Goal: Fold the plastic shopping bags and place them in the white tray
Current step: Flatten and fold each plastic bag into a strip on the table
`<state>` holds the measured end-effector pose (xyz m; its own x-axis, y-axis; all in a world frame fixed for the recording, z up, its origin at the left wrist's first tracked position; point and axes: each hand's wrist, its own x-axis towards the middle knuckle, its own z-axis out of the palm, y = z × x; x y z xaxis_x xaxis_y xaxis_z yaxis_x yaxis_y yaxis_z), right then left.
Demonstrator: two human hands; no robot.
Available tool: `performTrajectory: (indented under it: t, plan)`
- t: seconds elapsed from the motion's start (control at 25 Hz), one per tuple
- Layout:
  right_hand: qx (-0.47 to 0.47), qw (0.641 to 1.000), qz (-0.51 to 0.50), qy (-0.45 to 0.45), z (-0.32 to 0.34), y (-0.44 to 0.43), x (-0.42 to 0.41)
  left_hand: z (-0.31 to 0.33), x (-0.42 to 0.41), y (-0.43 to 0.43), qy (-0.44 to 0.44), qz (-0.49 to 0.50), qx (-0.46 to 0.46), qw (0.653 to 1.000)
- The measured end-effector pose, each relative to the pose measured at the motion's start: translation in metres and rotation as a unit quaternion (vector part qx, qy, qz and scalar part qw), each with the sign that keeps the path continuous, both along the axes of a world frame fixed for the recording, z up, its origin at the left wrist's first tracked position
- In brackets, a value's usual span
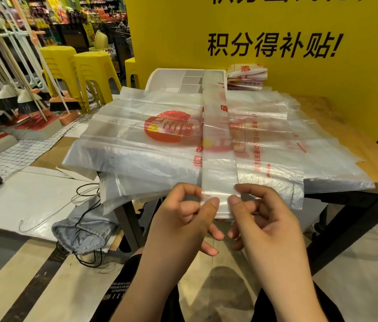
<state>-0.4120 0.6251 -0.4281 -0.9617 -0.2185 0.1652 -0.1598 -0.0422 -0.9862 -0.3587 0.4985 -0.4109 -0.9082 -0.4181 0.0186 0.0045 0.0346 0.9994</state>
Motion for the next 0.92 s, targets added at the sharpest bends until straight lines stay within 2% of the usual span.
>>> performTrajectory:
  t: [0.2, 0.36, 0.68, 0.92]
  plan:
    - [-0.022, 1.0, -0.019, 0.008, -0.002, -0.003, -0.002, 0.0, 0.002, 0.002, 0.009, 0.023, -0.034, 0.999]
    - [-0.022, 0.999, -0.031, 0.02, -0.005, -0.006, -0.002, -0.004, -0.001, 0.001, 0.013, 0.033, -0.016, 0.999]
    - [0.019, 0.999, -0.023, 0.043, -0.004, -0.005, 0.001, -0.011, -0.002, 0.001, 0.038, 0.013, -0.038, 0.998]
    - [-0.008, 1.0, -0.007, 0.001, -0.001, -0.009, 0.005, -0.013, -0.003, 0.0, 0.059, 0.011, -0.047, 0.997]
